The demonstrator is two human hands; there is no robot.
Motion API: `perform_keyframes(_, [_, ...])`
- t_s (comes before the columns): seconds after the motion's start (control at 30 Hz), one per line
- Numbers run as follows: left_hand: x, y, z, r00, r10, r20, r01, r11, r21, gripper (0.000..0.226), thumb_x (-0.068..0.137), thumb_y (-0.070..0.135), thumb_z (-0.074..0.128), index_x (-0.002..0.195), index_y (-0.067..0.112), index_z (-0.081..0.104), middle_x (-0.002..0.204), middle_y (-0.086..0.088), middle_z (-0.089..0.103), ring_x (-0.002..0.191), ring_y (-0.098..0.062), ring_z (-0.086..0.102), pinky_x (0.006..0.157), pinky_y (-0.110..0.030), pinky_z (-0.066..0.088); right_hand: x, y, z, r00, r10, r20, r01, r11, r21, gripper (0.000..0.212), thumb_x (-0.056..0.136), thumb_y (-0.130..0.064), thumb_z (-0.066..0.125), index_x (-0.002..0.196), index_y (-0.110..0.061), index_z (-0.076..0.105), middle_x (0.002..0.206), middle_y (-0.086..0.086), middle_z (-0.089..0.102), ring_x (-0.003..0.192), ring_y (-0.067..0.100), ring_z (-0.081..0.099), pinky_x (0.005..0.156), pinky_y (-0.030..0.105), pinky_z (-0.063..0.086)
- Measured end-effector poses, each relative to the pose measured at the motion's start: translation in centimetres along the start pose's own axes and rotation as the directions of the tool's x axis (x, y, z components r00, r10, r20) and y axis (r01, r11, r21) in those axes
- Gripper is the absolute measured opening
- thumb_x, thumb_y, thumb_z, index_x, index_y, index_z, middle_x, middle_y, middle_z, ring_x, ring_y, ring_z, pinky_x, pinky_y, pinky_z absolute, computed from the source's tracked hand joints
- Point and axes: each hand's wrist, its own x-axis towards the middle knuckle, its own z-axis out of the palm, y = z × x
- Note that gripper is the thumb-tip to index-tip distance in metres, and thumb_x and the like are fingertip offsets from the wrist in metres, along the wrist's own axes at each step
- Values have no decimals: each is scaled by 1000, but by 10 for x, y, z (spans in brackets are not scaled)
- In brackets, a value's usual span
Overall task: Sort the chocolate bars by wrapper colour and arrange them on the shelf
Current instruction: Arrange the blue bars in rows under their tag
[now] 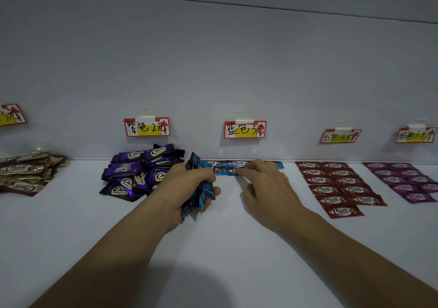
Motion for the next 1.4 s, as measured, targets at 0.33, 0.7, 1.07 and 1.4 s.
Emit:
perform_keyframes(0.33, [4,5,-8,996,24,-84,-47,957,-287,21,82,14,73,99,2,68,81,-14,68,52,-18,56,45,-23,44,4,-22,4,967,-248,-48,250,968,25,43,98,-36,44,140,-31,46,144,-16,40,138,11,28,107,43,30])
perform_keyframes(0.7, [-3,21,-16,993,91,-77,-119,780,-614,5,93,13,64,89,12,65,77,-2,69,66,-12,68,43,-17,49,6,-21,11,946,-296,132,298,955,8,45,103,-38,31,146,-26,38,152,-13,31,151,17,4,118,55,14])
perform_keyframes(1.07, [-4,20,-15,996,63,-58,-85,776,-625,8,94,17,66,89,11,64,77,-3,68,66,-11,67,44,-17,50,6,-21,10,944,-312,106,312,950,15,41,101,-36,34,139,-24,43,145,-11,35,144,14,14,113,48,20])
perform_keyframes(1.4, [-5,12,-4,995,-25,-95,-22,886,-464,14,88,19,75,95,8,71,86,-8,74,61,-14,68,42,-22,52,13,11,-7,943,50,-330,28,973,228,25,92,-14,54,112,-22,67,112,-8,60,105,11,49,91,38,45])
